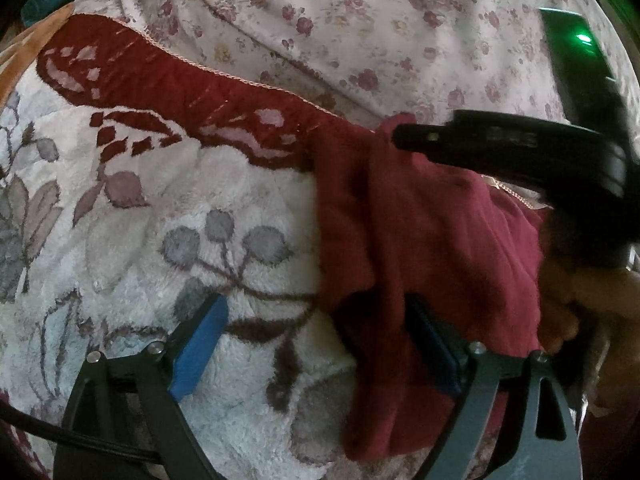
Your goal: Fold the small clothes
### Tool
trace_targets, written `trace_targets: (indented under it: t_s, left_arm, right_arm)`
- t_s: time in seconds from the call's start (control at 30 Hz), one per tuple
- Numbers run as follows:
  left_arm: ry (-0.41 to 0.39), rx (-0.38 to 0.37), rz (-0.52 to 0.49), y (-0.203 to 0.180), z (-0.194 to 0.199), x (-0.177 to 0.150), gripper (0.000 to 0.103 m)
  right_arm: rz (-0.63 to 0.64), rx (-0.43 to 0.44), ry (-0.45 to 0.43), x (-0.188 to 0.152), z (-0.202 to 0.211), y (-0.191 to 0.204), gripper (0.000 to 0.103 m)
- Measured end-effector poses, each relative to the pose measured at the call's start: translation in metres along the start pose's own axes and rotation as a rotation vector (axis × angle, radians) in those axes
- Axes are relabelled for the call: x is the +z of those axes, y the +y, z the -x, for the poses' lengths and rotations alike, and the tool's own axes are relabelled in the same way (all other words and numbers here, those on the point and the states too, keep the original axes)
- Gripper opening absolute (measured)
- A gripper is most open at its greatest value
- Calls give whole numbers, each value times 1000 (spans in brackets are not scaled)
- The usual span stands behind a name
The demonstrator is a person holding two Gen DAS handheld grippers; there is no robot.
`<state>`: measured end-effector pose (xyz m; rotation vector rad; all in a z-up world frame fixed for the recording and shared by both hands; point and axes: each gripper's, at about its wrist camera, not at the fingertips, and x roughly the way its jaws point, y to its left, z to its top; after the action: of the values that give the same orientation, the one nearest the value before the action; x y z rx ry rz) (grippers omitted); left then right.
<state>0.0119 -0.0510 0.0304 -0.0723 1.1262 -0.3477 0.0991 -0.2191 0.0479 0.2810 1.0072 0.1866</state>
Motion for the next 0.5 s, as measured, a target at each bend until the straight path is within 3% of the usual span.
trace_targets:
  t_s: [0.17,0.33,0.5]
  left_arm:
    - [-1,-4,19,5,4,-3,90]
    - [-4,-7,42,10,4,-4,94]
    - [-2,6,37,10,3,-5,95]
  right_arm:
    - [2,66,47,-2,-4,20,70]
    - [111,-2,145,-3,-38,52,87]
    - [150,-70,144,-4,-52,59,88]
